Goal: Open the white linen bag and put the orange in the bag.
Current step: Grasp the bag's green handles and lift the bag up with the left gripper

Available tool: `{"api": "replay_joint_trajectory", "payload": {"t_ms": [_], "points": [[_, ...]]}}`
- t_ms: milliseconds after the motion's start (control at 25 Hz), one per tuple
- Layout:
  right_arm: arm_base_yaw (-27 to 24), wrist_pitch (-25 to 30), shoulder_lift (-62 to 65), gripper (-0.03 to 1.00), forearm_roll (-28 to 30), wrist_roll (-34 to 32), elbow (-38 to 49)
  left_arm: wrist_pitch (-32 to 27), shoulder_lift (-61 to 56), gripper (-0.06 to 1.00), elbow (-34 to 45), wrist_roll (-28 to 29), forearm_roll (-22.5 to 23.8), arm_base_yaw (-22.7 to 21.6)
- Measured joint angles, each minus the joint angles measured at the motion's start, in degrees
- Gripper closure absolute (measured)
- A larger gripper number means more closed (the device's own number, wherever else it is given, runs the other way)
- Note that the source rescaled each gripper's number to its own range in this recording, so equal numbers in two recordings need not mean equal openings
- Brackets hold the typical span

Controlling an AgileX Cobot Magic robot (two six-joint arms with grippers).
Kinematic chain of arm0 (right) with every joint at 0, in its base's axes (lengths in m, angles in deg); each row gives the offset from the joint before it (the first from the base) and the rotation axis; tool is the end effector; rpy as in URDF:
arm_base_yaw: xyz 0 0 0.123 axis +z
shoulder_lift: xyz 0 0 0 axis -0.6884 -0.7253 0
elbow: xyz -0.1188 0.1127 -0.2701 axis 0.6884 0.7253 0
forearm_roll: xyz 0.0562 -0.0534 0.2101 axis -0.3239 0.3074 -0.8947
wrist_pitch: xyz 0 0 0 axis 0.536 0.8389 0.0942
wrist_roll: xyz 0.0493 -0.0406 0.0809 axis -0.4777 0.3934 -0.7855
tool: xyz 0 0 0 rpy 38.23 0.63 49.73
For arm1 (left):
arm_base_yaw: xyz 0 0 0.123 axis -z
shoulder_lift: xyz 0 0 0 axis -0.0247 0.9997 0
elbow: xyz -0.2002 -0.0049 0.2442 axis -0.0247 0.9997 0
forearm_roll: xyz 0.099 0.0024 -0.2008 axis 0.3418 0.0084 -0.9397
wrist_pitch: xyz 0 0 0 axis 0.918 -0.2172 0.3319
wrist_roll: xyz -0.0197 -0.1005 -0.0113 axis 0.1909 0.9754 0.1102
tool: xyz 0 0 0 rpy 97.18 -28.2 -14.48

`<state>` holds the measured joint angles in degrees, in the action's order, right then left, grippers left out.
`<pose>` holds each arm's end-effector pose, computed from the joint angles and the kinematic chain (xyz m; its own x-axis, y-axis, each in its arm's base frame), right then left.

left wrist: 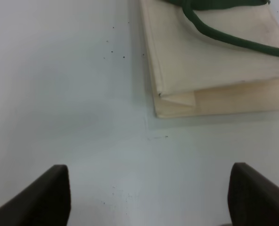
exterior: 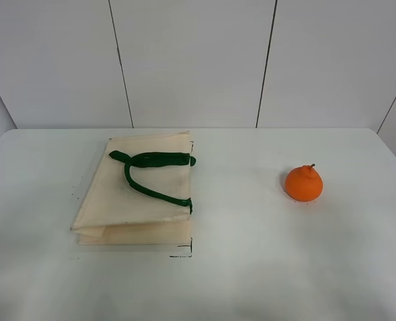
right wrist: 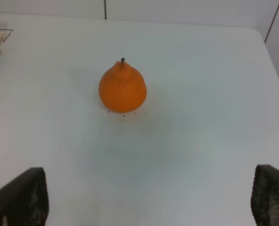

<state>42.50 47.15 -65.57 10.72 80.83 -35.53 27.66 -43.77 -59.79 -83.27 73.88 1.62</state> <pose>-0.0484 0.0030 0.2588 -0.4321 0.0102 -0.9018 -0.0010 0.9999 0.0118 -0.0499 -0.0033 0.2573 -0.4540 0.0199 -0.8908 0.0423 0.9991 0.0008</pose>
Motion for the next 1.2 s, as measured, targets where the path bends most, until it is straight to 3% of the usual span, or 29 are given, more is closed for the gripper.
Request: {"api": "replay_joint_trajectory", "payload": {"t_ms": [240, 440, 600, 1200], "points": [[0.0, 0.0, 0.0, -0.01, 0.0, 0.0, 0.0, 0.0, 0.0, 0.05, 0.0, 0.0, 0.0, 0.0], [0.0, 0.0, 0.0, -0.01, 0.0, 0.0, 0.0, 0.3, 0.14, -0.02, -0.06, 0.0, 0.0, 0.0], [0.0, 0.0, 0.0, -0.01, 0.0, 0.0, 0.0, 0.25, 6.46, -0.04, -2.62, 0.51, 0.0, 0.0], [0.0, 0.0, 0.0, -0.01, 0.0, 0.0, 0.0, 1.17, 69.66, -0.03, -33.53, 0.68, 0.0, 0.0]]}}
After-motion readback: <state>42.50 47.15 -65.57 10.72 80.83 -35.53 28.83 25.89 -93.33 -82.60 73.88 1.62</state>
